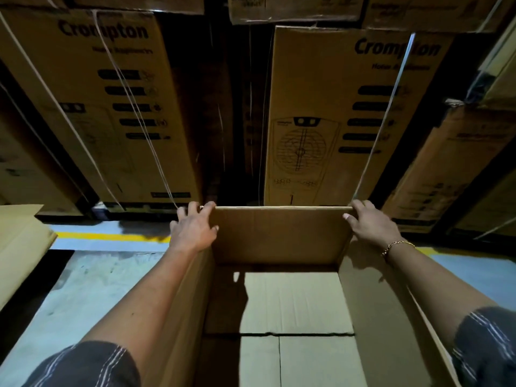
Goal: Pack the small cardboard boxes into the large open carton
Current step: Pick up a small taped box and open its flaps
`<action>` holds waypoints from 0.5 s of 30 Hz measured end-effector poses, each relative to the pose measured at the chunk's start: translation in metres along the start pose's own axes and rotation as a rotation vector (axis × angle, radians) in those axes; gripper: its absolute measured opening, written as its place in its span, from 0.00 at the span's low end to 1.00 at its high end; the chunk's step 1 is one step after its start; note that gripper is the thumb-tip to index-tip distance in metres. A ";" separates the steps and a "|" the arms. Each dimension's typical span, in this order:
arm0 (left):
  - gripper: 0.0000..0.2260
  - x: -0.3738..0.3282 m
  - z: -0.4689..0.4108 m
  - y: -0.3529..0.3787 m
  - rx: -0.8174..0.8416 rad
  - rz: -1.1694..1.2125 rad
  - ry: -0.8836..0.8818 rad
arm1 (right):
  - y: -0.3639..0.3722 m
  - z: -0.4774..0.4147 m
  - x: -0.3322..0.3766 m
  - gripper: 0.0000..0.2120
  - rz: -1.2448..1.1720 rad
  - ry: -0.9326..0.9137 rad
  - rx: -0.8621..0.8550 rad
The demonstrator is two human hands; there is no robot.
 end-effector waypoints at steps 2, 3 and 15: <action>0.29 -0.001 0.001 0.000 -0.003 -0.005 0.000 | -0.001 0.002 0.004 0.22 -0.004 0.021 0.010; 0.29 -0.001 0.002 -0.001 -0.006 -0.011 0.003 | 0.000 0.003 0.003 0.24 0.004 0.035 0.014; 0.45 0.014 0.069 0.014 0.091 0.301 -0.012 | 0.042 0.156 -0.036 0.42 -0.132 0.171 0.108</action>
Point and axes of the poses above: each hand's wrist, its own z-axis away from the middle knuckle, its own y-axis out of the palm, x = y × z, the point moved 4 cm from there along -z, towards the middle knuckle, and after that the axes turned 12 degrees about x, right-handed, at the moved point
